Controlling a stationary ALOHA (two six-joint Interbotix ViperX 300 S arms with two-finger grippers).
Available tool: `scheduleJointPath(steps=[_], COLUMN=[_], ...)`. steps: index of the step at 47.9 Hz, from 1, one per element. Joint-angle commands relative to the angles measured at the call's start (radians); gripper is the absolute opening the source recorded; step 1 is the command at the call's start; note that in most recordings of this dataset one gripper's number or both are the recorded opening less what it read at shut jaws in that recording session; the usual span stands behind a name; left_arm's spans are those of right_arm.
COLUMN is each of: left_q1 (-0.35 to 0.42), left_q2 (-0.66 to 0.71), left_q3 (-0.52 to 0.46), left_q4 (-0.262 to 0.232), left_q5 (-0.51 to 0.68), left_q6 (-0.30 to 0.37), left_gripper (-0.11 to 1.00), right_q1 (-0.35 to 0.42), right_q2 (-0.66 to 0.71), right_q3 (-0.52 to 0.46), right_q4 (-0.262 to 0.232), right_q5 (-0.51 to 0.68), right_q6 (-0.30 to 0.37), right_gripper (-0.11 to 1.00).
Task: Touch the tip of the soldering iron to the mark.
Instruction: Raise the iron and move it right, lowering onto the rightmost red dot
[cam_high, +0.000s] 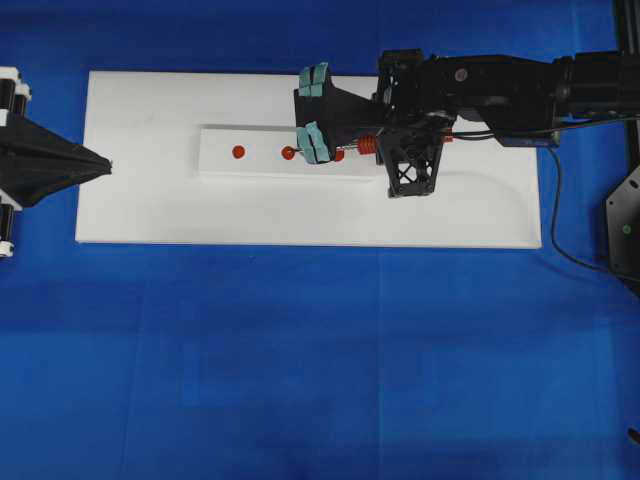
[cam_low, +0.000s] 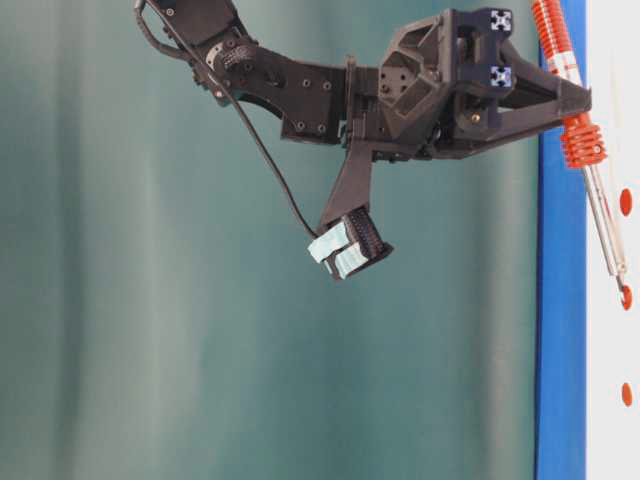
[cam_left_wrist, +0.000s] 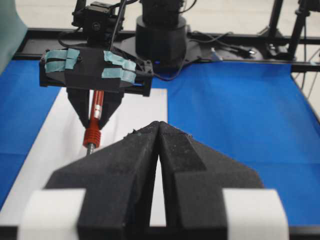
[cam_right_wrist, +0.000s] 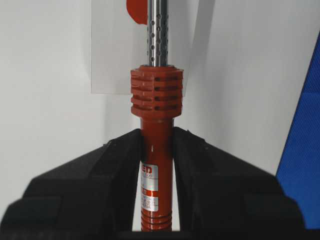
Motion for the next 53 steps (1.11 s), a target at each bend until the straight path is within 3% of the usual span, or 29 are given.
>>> scheduleJointPath(steps=[1,13,30,45,53], left_q1=[0.000,0.000,0.000,0.000,0.000], left_q2=[0.005,0.005,0.005,0.005,0.005], left_q3=[-0.012,-0.012,-0.012,-0.011,-0.011], left_q4=[0.000,0.000,0.000,0.000,0.000], left_q5=[-0.011,-0.011,-0.011,-0.011,-0.009], left_q6=[0.000,0.000,0.000,-0.002,-0.002], left_gripper=[0.00,0.00,0.00,0.00,0.00], right_q1=[-0.003,-0.003,-0.002,0.005,0.005], right_q2=[-0.034,-0.115,-0.164,-0.166,-0.202], right_q3=[-0.023,-0.095,-0.239,-0.230,-0.178], right_q4=[0.000,-0.020,-0.089,-0.087,-0.087], right_q5=[0.012,0.084,0.255,0.259,0.255], right_q6=[0.003,0.002,0.003,0.008,0.009], right_gripper=[0.07,0.07,0.07,0.07,0.07])
